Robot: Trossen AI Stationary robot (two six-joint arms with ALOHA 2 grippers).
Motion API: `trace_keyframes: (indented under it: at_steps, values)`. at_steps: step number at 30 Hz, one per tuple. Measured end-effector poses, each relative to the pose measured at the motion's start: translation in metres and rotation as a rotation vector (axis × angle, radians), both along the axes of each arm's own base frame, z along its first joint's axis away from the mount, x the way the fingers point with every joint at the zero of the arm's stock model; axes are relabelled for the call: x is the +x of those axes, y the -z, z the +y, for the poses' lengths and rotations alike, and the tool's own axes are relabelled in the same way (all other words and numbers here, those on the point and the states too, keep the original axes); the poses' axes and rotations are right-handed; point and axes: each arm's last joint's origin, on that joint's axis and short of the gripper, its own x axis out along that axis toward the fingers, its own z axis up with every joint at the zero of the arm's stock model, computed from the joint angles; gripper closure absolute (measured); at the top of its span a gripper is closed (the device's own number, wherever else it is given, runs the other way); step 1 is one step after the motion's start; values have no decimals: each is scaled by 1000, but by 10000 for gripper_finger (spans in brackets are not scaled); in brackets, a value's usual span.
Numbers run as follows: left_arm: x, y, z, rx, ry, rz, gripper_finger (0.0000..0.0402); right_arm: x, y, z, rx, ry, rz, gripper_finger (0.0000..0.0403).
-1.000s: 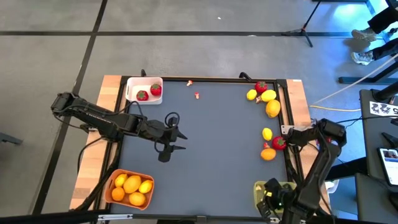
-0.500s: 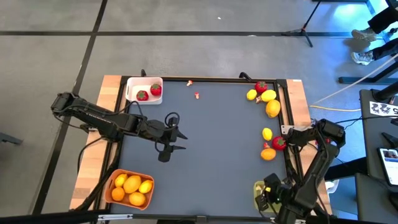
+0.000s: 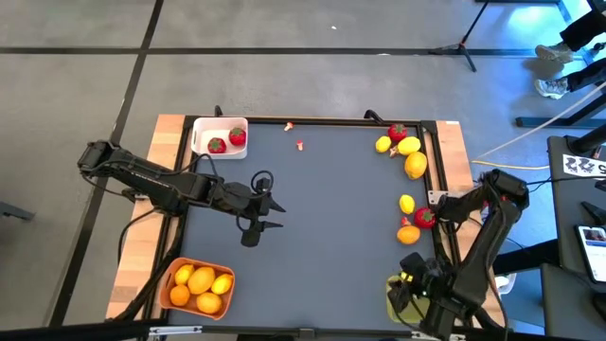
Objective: Sort produce into baskets
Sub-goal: Put the red mushroom into the yellow bin
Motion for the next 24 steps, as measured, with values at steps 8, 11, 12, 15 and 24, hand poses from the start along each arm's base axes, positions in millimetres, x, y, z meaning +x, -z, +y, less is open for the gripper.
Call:
trace_keyframes:
  at_steps: [8,11,12,15,24]
  values:
    - [0,0,0,-8,-5,0,208,34,-17,-33,-338,-117,-191,185]
    - [0,0,0,-28,-17,2,208,52,-17,-49,-435,-154,-147,185]
    - [0,0,0,-34,-21,2,208,58,-18,-55,-464,-163,-129,185]
    - [0,0,0,-52,-31,3,208,76,-18,-76,-542,-190,-60,185]
    - [0,0,1,-91,-99,9,208,122,-18,-145,-696,-242,139,184]
